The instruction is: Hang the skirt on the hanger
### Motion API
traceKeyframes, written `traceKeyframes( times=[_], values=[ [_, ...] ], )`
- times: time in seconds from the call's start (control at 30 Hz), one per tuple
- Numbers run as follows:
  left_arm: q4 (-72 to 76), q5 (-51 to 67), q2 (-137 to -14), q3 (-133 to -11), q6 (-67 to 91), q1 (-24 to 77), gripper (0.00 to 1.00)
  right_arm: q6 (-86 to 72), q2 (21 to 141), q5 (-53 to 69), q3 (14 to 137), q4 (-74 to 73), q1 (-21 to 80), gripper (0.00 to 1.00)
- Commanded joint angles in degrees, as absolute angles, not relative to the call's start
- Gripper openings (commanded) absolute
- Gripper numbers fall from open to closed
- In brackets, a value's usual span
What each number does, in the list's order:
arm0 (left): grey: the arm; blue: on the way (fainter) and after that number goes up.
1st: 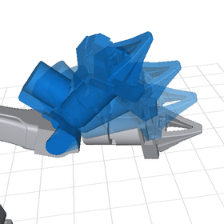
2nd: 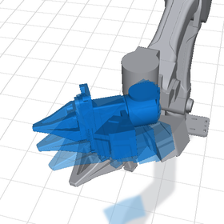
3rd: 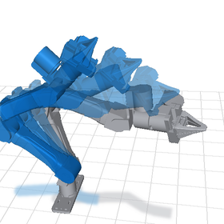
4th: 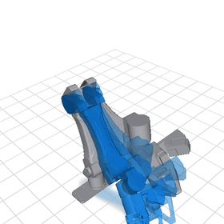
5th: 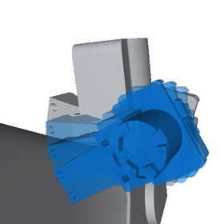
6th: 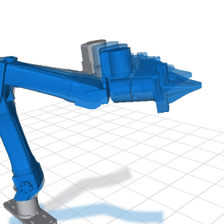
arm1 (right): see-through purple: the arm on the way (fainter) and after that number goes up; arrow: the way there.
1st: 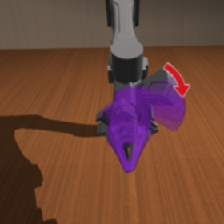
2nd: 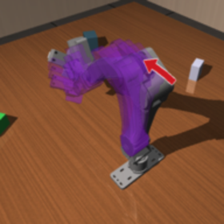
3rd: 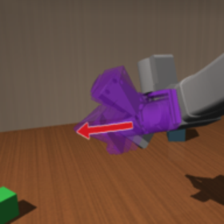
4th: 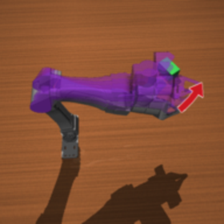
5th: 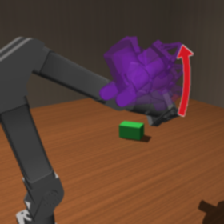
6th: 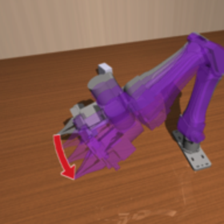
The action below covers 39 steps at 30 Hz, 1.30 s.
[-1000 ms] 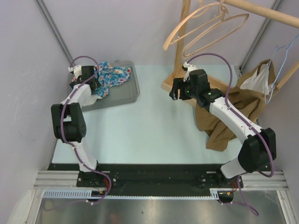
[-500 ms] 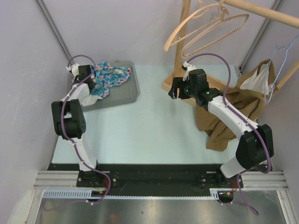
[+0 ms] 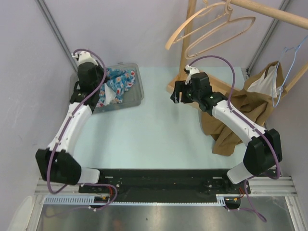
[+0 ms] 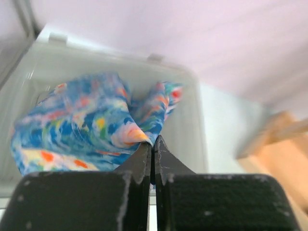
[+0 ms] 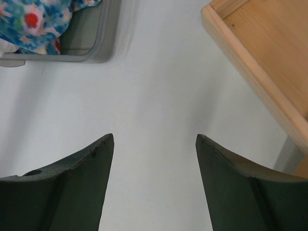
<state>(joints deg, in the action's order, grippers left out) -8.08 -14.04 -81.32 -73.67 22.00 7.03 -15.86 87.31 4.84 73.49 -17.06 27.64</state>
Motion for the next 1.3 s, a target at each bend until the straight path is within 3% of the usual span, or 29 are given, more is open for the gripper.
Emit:
traceKeyframes(
  times=[0.0,0.27,0.67,1.0,1.27],
  values=[
    [-6.59,-10.82,-72.61,-76.46,18.55,6.59,0.0,-14.94,82.8,1.85,73.74,-15.12,29.97,0.73],
    [-13.44,6.83,-68.12,-86.48,18.89,6.94,0.01,-11.26,76.38,2.73,73.74,-11.34,35.41,0.8],
    [-20.13,16.16,-61.35,-96.32,20.92,10.28,0.0,-6.24,67.6,-1.74,73.74,-10.37,47.8,0.82],
    [-21.18,20.04,-59.59,-95.01,22.67,13.88,0.0,-3.26,64.69,-5.71,73.74,-7.56,57.47,0.86],
    [-20.65,20.74,-57.92,-88.86,23.03,16.87,0.0,-1.58,70.74,-12.82,73.74,-4.83,63.54,0.87]
  ],
)
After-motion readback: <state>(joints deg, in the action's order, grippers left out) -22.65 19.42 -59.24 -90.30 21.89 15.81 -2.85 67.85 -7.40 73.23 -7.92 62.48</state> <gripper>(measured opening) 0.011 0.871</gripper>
